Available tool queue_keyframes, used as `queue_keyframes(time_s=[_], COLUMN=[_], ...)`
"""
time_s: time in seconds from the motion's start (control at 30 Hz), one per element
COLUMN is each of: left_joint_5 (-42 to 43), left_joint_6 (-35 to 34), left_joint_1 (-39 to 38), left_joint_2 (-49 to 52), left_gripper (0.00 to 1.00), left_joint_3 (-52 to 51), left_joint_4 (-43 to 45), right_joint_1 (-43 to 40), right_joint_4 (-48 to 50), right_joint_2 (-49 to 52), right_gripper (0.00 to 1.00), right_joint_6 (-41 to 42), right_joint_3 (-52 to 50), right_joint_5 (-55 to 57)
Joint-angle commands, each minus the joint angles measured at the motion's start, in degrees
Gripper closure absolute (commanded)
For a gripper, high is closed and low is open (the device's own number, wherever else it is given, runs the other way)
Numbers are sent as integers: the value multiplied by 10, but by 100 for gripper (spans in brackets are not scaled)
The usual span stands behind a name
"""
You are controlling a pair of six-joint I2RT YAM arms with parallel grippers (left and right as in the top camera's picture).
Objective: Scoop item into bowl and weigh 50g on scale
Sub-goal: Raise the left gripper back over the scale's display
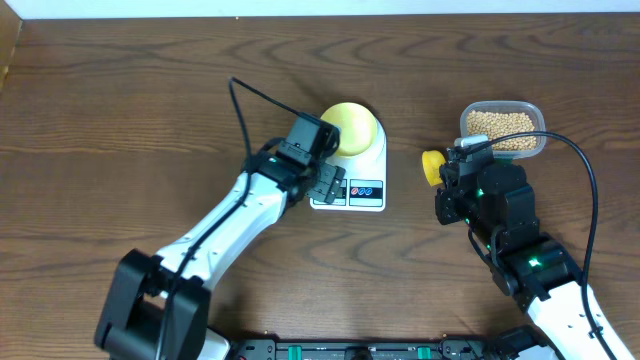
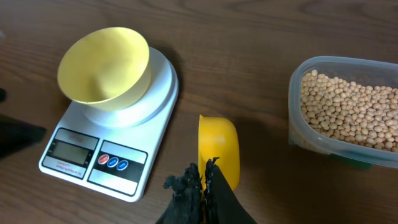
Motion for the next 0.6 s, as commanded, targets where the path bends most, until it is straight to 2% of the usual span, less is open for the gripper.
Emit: queue_keyframes(time_s=[0.0, 0.57], left_joint_5=[-1, -1], left_joint_6=[10, 10], left_joint_1=[-33, -45], left_joint_2=[29, 76], left_gripper=[16, 16], left_joint_3=[-2, -2], left_joint_4=[25, 61], right_joint_1=[-4, -4], right_joint_4=[1, -3], right_joint_2=[3, 3], right_gripper=[99, 99], right_joint_6=[-8, -8], right_joint_3=[9, 9], right_joint_5=[7, 7])
